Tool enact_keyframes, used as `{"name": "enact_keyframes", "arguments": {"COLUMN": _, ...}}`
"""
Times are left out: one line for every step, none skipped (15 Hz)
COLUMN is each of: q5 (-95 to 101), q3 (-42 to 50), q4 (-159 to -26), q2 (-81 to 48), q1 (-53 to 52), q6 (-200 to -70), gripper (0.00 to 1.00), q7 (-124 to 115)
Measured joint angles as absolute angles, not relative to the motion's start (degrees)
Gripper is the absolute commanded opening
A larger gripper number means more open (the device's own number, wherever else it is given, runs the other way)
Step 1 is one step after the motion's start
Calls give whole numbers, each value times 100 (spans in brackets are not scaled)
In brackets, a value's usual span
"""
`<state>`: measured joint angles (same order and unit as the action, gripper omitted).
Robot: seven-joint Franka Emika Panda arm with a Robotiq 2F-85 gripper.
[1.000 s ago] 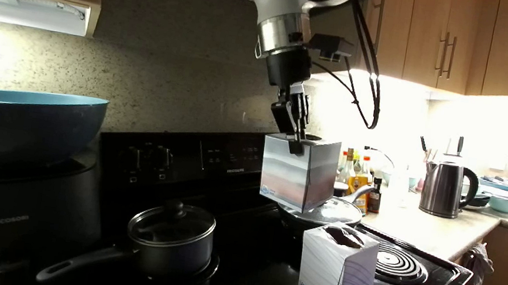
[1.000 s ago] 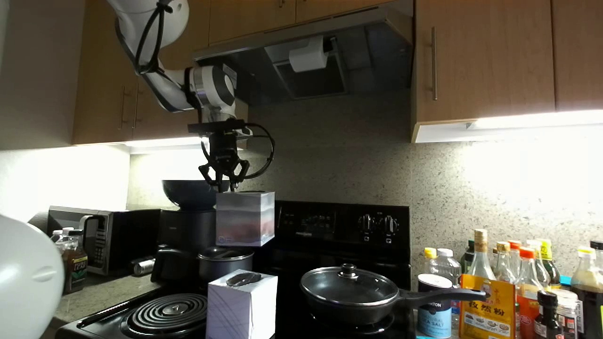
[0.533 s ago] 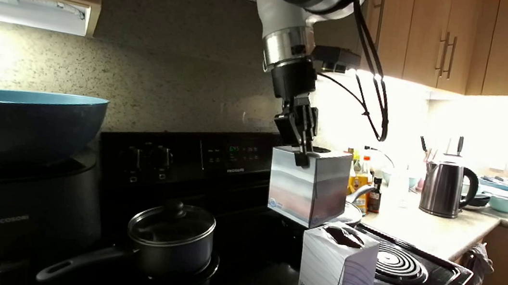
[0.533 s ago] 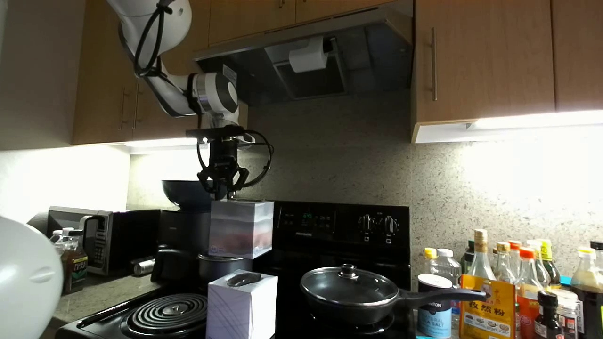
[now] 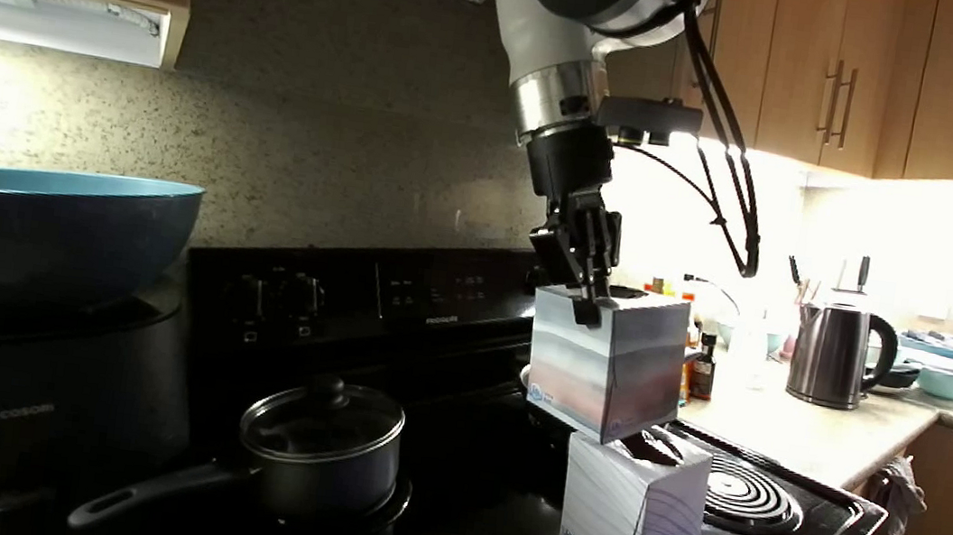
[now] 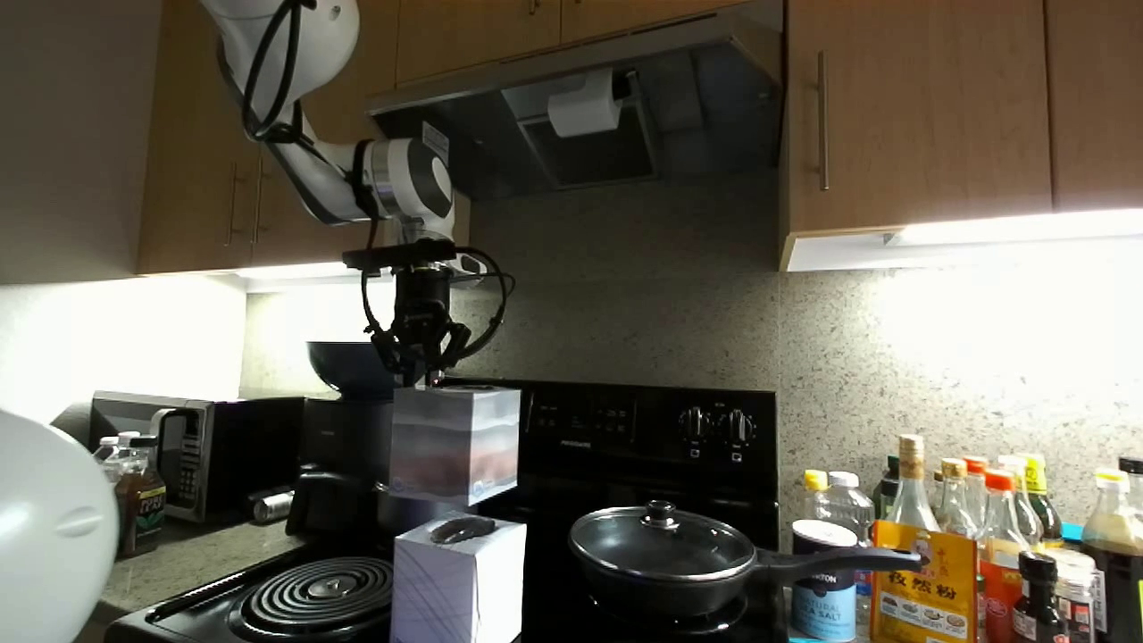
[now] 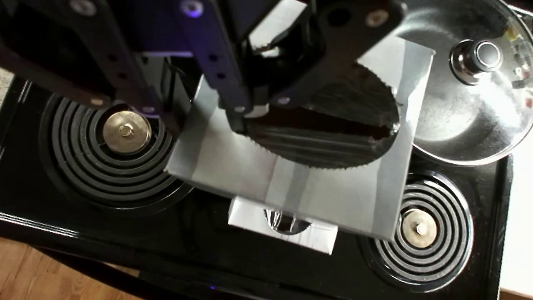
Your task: Put the tissue dispenser over the other
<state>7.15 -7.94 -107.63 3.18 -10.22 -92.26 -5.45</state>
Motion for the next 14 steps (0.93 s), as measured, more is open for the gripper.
{"name": "enact_keyframes", "arguments": {"q5": 715, "q3": -794, "q4": -10762, "q2": 309, "q1": -1022, "q6": -9226, "gripper": 7, "q7": -544}}
{"name": "enact_keyframes", "arguments": {"q5": 714, "q3": -789, "q4": -10765, "q2": 296, "q1": -1019, "q6": -9226, "gripper": 7, "q7": -538}}
{"name": "enact_keyframes", "arguments": {"q5": 684, "q3": -775, "q4": -10782, "q2": 292, "q1": -1005, "q6": -9226, "gripper": 7, "q7": -531}}
{"name": "enact_keyframes", "arguments": {"q5": 631, "q3": -746, "q4": -10818, "q2": 297, "q1": -987, "q6": -9226, "gripper": 7, "q7": -530}}
{"name": "enact_keyframes", "arguments": {"q5": 578, "q3": -708, "q4": -10869, "q2": 310, "q1": -967, "q6": -9226, "gripper": 7, "q7": -530}}
{"name": "enact_keyframes", "arguments": {"q5": 519, "q3": -669, "q4": -10928, "q2": 326, "q1": -938, "q6": -9242, "gripper": 7, "q7": -529}}
{"name": "enact_keyframes", "arguments": {"q5": 458, "q3": -636, "q4": -10985, "q2": 345, "q1": -903, "q6": -9261, "gripper": 7, "q7": -529}}
{"name": "enact_keyframes", "arguments": {"q5": 406, "q3": -598, "q4": -11042, "q2": 368, "q1": -870, "q6": -9277, "gripper": 7, "q7": -529}}
{"name": "enact_keyframes", "arguments": {"q5": 368, "q3": -566, "q4": -11094, "q2": 393, "q1": -832, "q6": -9280, "gripper": 7, "q7": -529}}
{"name": "enact_keyframes", "arguments": {"q5": 344, "q3": -535, "q4": -11146, "q2": 423, "q1": -803, "q6": -9281, "gripper": 7, "q7": -529}}
{"name": "enact_keyframes", "arguments": {"q5": 331, "q3": -514, "q4": -11198, "q2": 457, "q1": -776, "q6": -9281, "gripper": 7, "q7": -529}}
{"name": "enact_keyframes", "arguments": {"q5": 323, "q3": -493, "q4": -11247, "q2": 489, "q1": -755, "q6": -9281, "gripper": 7, "q7": -529}}
{"name": "enact_keyframes", "arguments": {"q5": 320, "q3": -473, "q4": -11291, "q2": 519, "q1": -743, "q6": -9281, "gripper": 7, "q7": -529}}
{"name": "enact_keyframes", "arguments": {"q5": 315, "q3": -456, "q4": -11331, "q2": 544, "q1": -735, "q6": -9281, "gripper": 7, "q7": -529}}
